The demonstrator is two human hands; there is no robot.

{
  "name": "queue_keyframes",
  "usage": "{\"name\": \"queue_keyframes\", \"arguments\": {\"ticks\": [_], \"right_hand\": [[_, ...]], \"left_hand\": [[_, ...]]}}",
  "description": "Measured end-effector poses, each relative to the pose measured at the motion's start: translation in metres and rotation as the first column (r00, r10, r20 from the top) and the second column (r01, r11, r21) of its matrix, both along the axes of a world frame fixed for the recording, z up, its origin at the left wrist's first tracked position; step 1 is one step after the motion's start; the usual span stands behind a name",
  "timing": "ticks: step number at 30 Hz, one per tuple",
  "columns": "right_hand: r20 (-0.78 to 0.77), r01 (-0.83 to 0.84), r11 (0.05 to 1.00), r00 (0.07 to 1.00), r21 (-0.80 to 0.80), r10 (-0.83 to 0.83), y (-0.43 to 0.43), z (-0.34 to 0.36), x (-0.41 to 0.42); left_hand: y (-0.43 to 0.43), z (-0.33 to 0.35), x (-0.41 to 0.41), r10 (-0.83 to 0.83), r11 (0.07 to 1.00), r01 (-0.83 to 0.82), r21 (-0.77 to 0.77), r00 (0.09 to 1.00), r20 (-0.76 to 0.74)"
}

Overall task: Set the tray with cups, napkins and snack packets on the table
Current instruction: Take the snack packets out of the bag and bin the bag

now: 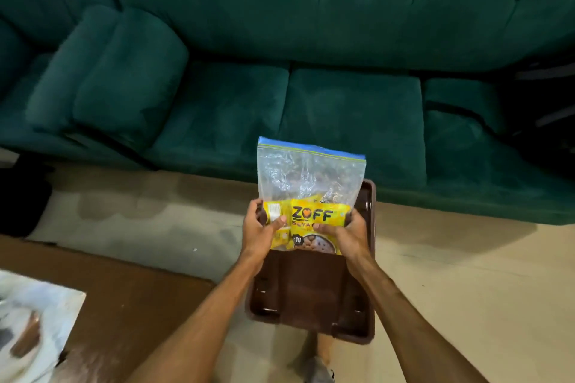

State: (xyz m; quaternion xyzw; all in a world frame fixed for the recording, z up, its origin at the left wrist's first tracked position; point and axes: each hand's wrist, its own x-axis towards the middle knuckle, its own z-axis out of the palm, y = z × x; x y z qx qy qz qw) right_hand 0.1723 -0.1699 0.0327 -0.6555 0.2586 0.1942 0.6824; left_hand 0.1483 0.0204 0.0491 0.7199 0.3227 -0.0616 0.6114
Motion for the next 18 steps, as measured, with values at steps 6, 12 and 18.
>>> {"name": "queue_keyframes", "arguments": {"ticks": [6,12,18], "right_hand": [[0.128,-0.215,0.976,0.969,0.026,0.210,0.065,0.072,-0.094],[0.228,-0.393,0.920,0.894,-0.018,0.386,0.130,0.133,-0.215],[0.305,-0.536,0.842,0.793,-0.063,0.527,0.195,0.204,-0.345]], "left_hand": [[0.058,0.072,-0.129,0.146,0.989,-0.149,0.021,0.985,0.095],[0.120,0.129,-0.282,0.264,0.958,-0.280,0.056,0.944,0.198],[0.171,0.190,-0.440,0.383,0.916,-0.401,0.026,0.891,0.243]]}}
